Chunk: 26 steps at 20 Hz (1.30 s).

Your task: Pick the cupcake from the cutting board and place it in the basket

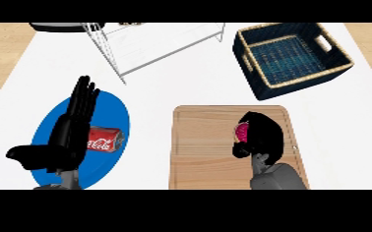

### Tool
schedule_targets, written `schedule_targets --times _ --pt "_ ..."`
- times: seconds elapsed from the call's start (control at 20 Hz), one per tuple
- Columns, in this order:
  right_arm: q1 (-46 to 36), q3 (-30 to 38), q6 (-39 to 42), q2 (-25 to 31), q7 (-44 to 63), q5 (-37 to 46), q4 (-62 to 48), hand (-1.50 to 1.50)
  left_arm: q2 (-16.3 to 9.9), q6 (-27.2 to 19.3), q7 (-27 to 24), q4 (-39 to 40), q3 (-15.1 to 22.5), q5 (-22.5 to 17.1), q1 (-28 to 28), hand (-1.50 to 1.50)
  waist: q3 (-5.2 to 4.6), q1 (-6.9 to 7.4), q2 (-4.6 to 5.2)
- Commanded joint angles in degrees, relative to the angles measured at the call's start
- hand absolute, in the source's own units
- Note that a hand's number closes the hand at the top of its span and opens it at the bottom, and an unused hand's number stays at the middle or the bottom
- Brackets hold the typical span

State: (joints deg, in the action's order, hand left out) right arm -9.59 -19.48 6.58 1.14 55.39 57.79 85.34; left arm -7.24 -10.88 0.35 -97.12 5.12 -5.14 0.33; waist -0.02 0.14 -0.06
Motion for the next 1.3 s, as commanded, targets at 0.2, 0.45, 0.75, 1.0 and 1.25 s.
schedule_targets --times 0.2,0.45,0.75,1.0,1.25 --pt "-1.24 -1.15 6.09 0.06 0.82 1.48 1.90 1.50 1.92 0.64 0.20 0.64 0.39 2.41 -0.20 0.00 0.01 -0.15 0.01" --pt "-5.78 -9.67 4.01 1.08 -15.16 2.48 -7.41 1.50 0.35 2.39 0.48 -0.52 -2.30 -0.71 -1.55 0.00 0.04 1.37 0.32" --pt "-5.39 -20.13 1.66 5.35 -35.71 2.79 -8.19 1.50 1.31 1.27 2.12 0.60 -0.62 1.11 -2.33 0.00 0.09 0.75 0.25" --pt "-2.37 -19.75 -6.69 5.81 -39.40 5.26 -3.33 1.50 1.19 1.83 0.20 0.35 -2.20 0.48 -0.90 0.00 0.03 -0.12 -0.02" --pt "2.69 -17.29 -3.60 4.70 -40.03 -3.35 12.76 1.50 0.52 1.51 0.34 1.96 -3.36 0.92 -0.84 0.00 0.01 -1.11 -0.24"
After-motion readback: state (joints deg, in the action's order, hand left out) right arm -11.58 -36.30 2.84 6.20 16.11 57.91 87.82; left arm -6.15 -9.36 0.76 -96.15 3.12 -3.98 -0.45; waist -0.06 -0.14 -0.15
